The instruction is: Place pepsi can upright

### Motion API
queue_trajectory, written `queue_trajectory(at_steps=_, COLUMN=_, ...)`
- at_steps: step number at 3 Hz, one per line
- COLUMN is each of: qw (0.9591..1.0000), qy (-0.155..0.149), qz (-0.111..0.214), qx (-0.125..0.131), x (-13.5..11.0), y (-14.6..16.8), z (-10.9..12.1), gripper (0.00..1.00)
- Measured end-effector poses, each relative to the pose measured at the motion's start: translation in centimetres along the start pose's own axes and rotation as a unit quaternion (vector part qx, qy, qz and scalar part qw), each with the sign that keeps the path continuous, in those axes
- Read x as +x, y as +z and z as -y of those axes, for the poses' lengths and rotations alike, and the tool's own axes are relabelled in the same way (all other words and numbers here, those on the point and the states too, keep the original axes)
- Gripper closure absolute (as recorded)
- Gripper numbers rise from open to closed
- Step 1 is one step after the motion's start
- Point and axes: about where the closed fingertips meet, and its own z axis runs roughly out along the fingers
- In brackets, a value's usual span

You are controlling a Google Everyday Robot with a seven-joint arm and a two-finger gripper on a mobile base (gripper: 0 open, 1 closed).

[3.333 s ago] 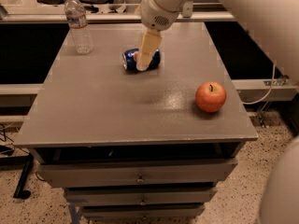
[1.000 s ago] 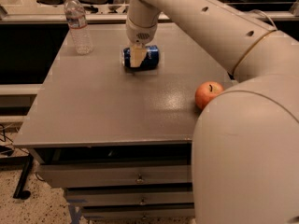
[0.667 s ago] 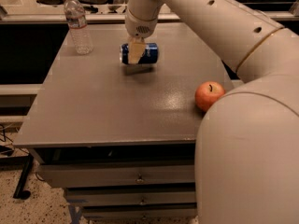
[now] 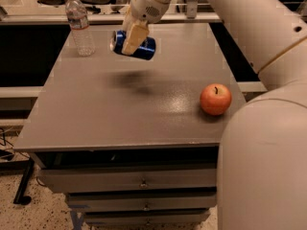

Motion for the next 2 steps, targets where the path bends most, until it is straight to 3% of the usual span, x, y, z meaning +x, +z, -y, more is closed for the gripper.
queue_trajectory(at_steps=1, qw=0.9961, qy=0.007, qz=0.087, qx=-0.011, x=-2.5, y=-2.2, z=-0.4, gripper=1.00)
queue_trajectory(at_steps=2, qw=0.9837, qy=0.020, qz=0.176, qx=-0.030, x=-4.7, y=-3.9, z=-0.6, gripper=1.00)
